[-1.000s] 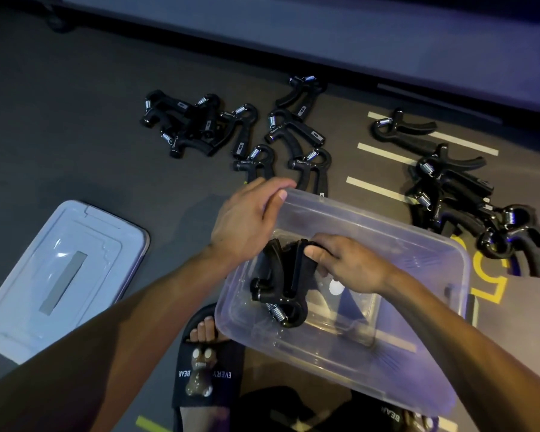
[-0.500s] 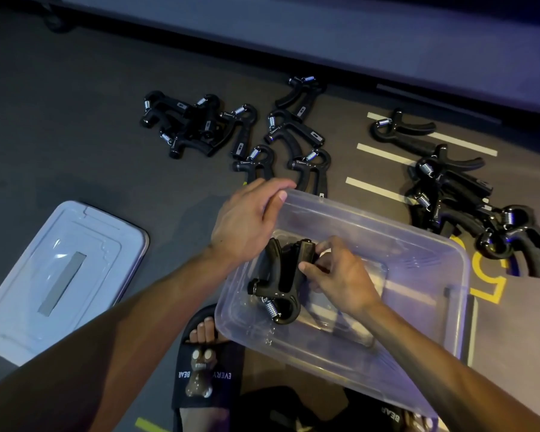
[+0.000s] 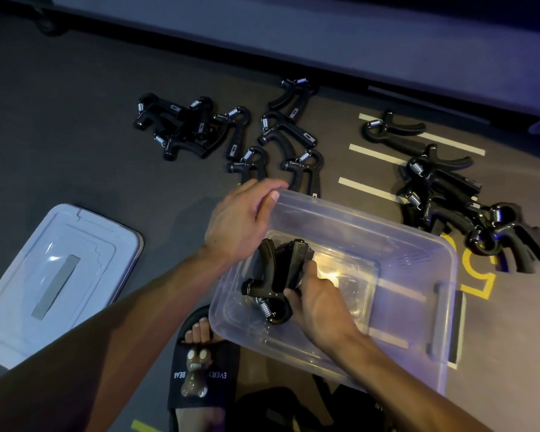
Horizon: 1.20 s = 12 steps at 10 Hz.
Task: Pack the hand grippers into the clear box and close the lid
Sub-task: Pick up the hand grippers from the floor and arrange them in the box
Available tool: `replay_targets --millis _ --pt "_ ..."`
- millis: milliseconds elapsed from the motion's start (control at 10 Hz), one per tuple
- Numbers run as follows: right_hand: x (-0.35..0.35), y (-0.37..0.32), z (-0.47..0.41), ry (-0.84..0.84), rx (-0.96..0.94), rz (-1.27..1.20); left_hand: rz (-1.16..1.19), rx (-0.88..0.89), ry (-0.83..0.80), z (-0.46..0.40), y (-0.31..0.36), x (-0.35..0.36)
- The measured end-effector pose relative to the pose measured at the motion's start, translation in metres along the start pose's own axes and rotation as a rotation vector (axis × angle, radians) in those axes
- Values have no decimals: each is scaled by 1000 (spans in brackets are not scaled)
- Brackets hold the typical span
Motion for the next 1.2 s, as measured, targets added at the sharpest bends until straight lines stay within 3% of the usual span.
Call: replay_targets --millis 200,300,400,500,600,700,800,900,1000,1100,1200 --pt "-10 12 -3 -59 90 -77 -15 15 3 0 0 0" --pt "-57 9 -10 70 56 -194 -11 37 3 0 1 1" --pt "-131 9 -21 275 6 -433 5 36 8 0 0 3" --pt "-196 41 -43 526 25 -491 11 36 9 0 0 3" --pt "-213 105 -77 567 150 -161 19 51 22 1 2 1" --pt "-171 167 -97 214 273 165 17 44 19 1 2 0" --pt "-157 191 -104 229 180 248 5 49 8 1 4 -1" --pt "-138 197 -109 220 340 -165 -1 42 1 0 5 0" --pt "-137 203 -113 241 361 -151 -12 37 -2 0 4 -1" --pt "-148 202 -116 381 85 309 -16 34 1 0 5 -2" --pt "-179 171 -100 579 55 167 -22 33 3 0 6 -2"
Point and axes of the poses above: each hand's wrist, its own z-axis away from the middle knuckle, its own x-axis out of the palm, y = z × x, the point moved 6 cm from there along -z, towards the middle knuckle, and after that the axes turned 10 degrees about y, right-handed, at the moved point
